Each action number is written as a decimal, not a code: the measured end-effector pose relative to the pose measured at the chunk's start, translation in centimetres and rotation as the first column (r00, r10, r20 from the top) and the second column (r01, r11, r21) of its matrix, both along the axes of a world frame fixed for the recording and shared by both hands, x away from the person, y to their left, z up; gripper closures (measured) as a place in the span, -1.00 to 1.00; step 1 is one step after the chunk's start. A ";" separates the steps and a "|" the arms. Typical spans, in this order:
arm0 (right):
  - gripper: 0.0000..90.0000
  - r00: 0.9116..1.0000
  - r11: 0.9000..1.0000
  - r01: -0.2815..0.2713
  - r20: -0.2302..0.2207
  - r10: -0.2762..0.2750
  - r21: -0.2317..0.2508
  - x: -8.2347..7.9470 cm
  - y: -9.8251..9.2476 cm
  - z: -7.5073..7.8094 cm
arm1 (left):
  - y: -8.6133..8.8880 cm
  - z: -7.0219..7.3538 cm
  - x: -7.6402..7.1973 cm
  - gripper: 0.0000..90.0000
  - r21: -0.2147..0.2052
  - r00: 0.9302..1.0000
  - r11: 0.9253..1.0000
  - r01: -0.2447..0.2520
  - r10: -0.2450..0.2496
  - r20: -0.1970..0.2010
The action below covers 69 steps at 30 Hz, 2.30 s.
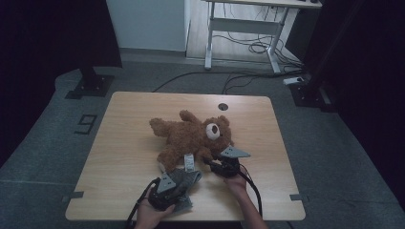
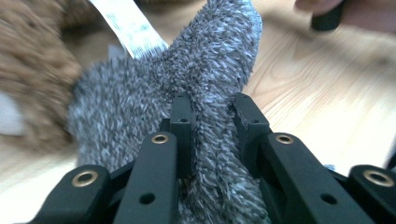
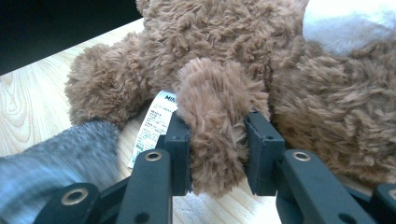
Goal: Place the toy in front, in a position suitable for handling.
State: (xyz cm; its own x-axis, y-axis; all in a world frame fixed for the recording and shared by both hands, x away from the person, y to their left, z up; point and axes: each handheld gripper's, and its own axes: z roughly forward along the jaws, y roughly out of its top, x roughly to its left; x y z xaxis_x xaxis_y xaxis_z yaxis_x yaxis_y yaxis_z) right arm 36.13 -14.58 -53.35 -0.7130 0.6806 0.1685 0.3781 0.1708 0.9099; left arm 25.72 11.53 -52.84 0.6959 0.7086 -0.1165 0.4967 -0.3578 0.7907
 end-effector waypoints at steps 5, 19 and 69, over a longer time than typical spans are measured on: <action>0.49 1.000 1.000 -0.004 -0.004 0.004 -0.001 -0.1 0.1 -0.1 | 2.0 2.2 0.0 0.62 -0.099 1.000 0.995 -0.016 0.018 0.022; 0.63 0.999 0.999 -0.037 0.002 0.037 -0.008 -1.0 0.6 0.1 | 6.8 5.0 0.5 0.61 -0.207 0.990 0.972 -0.112 0.126 0.057; 0.63 0.999 0.995 0.041 -0.026 -0.038 0.091 -0.4 -2.2 -0.3 | 7.6 2.6 7.1 0.61 -0.146 0.969 0.960 -0.241 0.247 0.026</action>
State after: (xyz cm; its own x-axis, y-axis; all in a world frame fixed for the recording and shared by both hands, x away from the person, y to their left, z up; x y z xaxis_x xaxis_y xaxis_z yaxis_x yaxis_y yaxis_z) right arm 35.75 -16.77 -53.64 -0.6810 0.6891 0.2479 0.4046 0.0719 0.9116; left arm 32.77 19.13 -50.23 0.5107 0.8360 -0.2007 0.5192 -0.1138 0.8471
